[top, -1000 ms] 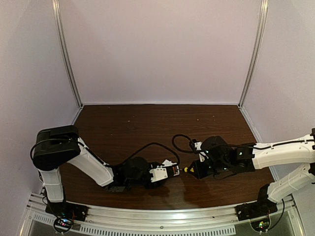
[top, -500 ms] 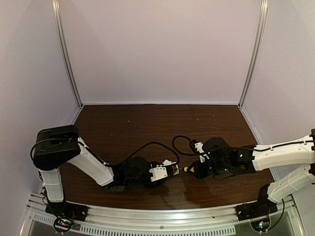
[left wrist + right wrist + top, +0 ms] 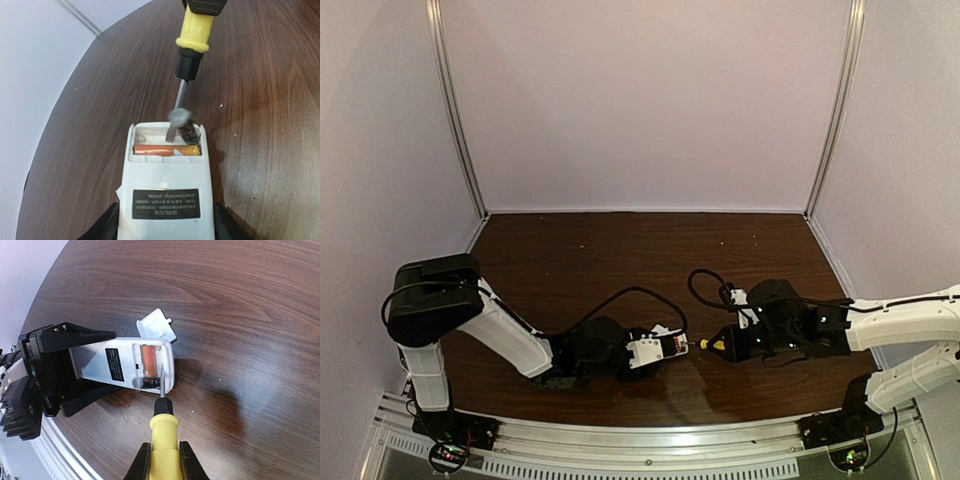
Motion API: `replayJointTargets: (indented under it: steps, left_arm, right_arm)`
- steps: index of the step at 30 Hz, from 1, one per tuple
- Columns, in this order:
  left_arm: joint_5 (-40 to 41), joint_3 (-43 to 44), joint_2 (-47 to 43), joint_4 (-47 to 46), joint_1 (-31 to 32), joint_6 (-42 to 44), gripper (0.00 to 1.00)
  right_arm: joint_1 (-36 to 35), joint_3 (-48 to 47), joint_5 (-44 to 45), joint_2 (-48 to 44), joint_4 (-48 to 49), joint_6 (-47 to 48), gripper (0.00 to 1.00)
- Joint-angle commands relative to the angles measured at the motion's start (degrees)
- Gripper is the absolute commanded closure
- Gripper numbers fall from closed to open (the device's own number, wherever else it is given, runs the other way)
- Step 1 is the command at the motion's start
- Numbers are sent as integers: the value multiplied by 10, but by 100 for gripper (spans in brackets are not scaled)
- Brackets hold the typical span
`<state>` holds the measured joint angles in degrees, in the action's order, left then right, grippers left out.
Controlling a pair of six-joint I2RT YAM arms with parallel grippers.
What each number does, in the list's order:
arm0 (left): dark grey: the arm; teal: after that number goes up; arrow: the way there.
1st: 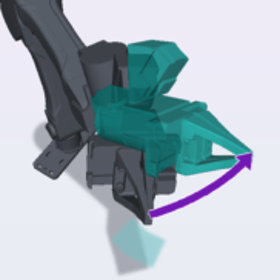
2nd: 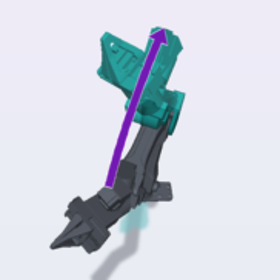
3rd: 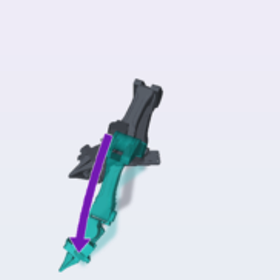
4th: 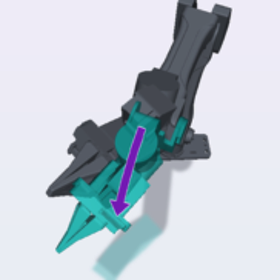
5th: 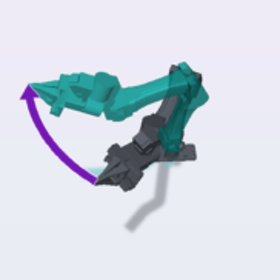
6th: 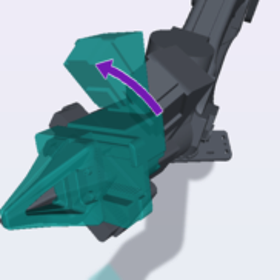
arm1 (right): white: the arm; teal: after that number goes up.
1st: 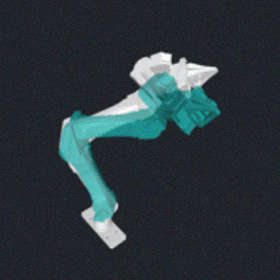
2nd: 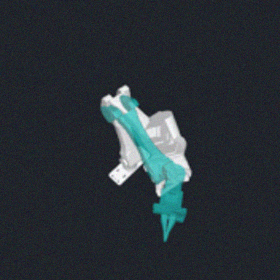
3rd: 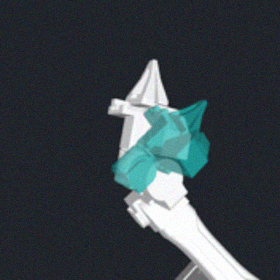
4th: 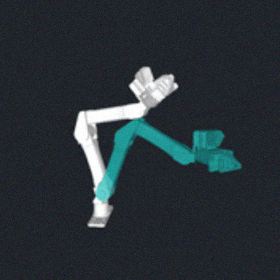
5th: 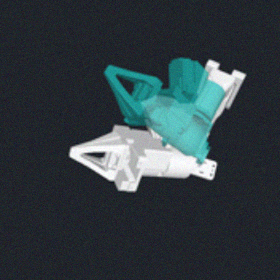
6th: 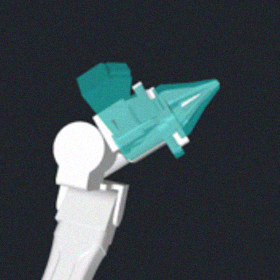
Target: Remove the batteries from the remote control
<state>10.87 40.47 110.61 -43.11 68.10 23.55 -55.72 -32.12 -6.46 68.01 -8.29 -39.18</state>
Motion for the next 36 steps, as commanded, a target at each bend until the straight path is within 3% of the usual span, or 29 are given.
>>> replayJointTargets:
  steps: [1,18,36]
  left_arm:
    - [-21,8,-3,-24,4,-6,100]
    - [-26,8,-4,-24,3,-7,100]
    - [-16,10,-3,-25,3,-9,100]
  right_arm:
    - [22,24,-15,4,4,-12,100]
    - [29,17,-34,22,-1,0,100]
    - [-6,-60,27,49,-88,11,100]
